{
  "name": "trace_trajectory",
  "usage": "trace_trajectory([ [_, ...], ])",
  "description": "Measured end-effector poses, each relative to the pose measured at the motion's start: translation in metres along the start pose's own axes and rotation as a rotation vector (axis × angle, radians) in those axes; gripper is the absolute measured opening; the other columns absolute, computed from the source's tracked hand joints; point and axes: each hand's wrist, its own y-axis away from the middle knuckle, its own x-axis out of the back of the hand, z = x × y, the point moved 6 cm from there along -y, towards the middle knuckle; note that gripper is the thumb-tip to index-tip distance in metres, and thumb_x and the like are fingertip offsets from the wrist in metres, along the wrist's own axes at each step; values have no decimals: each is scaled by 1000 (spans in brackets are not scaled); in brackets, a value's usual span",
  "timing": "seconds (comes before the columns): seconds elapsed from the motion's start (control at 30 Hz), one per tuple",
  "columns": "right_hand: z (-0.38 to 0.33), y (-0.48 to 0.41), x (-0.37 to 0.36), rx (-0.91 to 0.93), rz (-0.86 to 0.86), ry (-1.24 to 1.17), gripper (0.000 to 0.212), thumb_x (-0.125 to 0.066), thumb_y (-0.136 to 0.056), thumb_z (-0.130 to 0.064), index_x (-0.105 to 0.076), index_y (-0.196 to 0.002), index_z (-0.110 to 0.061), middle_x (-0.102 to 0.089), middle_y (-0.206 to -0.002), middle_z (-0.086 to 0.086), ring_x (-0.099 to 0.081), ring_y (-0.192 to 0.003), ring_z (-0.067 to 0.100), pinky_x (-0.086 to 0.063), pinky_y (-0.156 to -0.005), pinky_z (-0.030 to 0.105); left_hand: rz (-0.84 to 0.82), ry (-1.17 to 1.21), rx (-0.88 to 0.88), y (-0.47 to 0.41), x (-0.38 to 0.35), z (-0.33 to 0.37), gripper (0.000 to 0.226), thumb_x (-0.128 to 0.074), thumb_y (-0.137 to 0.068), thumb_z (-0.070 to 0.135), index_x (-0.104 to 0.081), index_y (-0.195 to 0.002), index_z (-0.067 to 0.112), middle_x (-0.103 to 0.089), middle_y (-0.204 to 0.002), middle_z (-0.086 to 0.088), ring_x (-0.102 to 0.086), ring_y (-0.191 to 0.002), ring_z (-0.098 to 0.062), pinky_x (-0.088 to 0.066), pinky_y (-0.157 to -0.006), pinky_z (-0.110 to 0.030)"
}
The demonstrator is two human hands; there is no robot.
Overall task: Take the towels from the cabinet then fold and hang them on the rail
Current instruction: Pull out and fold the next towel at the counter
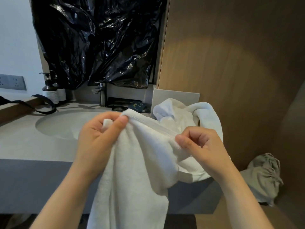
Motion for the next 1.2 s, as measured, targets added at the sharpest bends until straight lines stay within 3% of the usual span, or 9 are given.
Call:
trace_trajectory([
  [0.1, -8, 0, 24, 53, 59, -101, 31, -63, -85, -27, -61, -55, -32, -53, -55, -15, -50, -54, -1, -39, -55, 6, 126, -71, -44, -18, 19, -3, 18, -68, -87, 30, -70, -70, 36, -65, -68, 23, -55, -63, 9, -44, -58, -8],
  [0.17, -18, -8, 42, 95, 120, -91, 30, -64, -84, -39, -60, -55, -32, -53, -56, -15, -50, -53, 0, -38, -51, 7, 169, -166, -79, -35, 22, -4, 23, -66, -89, 29, -68, -68, 36, -63, -68, 27, -54, -63, 11, -40, -56, -3],
  [0.33, -37, -41, 59, 197, 209, 163, 33, -72, -83, -40, -60, -65, -14, -54, -57, -8, -47, -53, 7, -38, -50, 11, 201, -296, -109, -89, 4, 0, 22, -63, -90, 32, -63, -68, 35, -61, -67, 26, -53, -67, 13, -41, -66, -17],
  [0.57, -18, -66, 93, 49, 115, 413, 27, -77, -79, -44, -69, -69, -20, -57, -56, -2, -46, -53, 7, -35, -48, 16, 320, -498, -105, -135, 14, -12, 19, -54, -92, 33, -66, -83, 20, -60, -77, 13, -52, -72, -4, -37, -63, -25],
  [0.73, 1, -76, 75, 35, 321, 585, 23, -72, -84, -32, -64, -67, -18, -60, -60, -6, -52, -60, 13, -40, -55, 33, 152, -795, -31, -128, -11, -37, 23, -58, -93, 37, -68, -103, 20, -65, -112, -3, -57, -98, -22, -38, -78, -31],
  [0.8, 10, -82, 65, -4, 302, 564, 22, -70, -85, -30, -64, -66, -20, -61, -63, -7, -54, -63, 13, -41, -57, 32, 108, -739, -95, -118, -23, -31, 32, -64, -90, 38, -65, -117, 21, -61, -124, 3, -56, -109, -15, -36, -84, -20],
  [0.93, 14, -87, 56, -7, 276, 482, 22, -69, -85, -32, -66, -66, -21, -63, -64, -8, -54, -64, 9, -42, -58, 30, -63, -593, -322, -94, -57, -3, 37, -71, -83, 40, -67, -117, 26, -59, -114, 19, -47, -94, 9, -29, -79, 4],
  [1.07, 3, -84, 44, 44, 237, 397, 17, -70, -85, -29, -69, -68, -25, -66, -69, -16, -57, -68, 4, -42, -59, 22, -343, -543, -242, -76, -88, -7, 42, -69, -86, 38, -63, -127, 29, -61, -124, 18, -54, -111, -1, -36, -90, -14],
  [1.2, -7, -77, 38, 91, 216, 380, 15, -71, -85, -28, -70, -71, -29, -67, -70, -19, -60, -71, 6, -45, -62, 25, -441, -416, -195, -67, -101, -11, 31, -68, -88, 32, -67, -119, 30, -66, -96, 24, -59, -102, 1, -41, -92, -19],
])
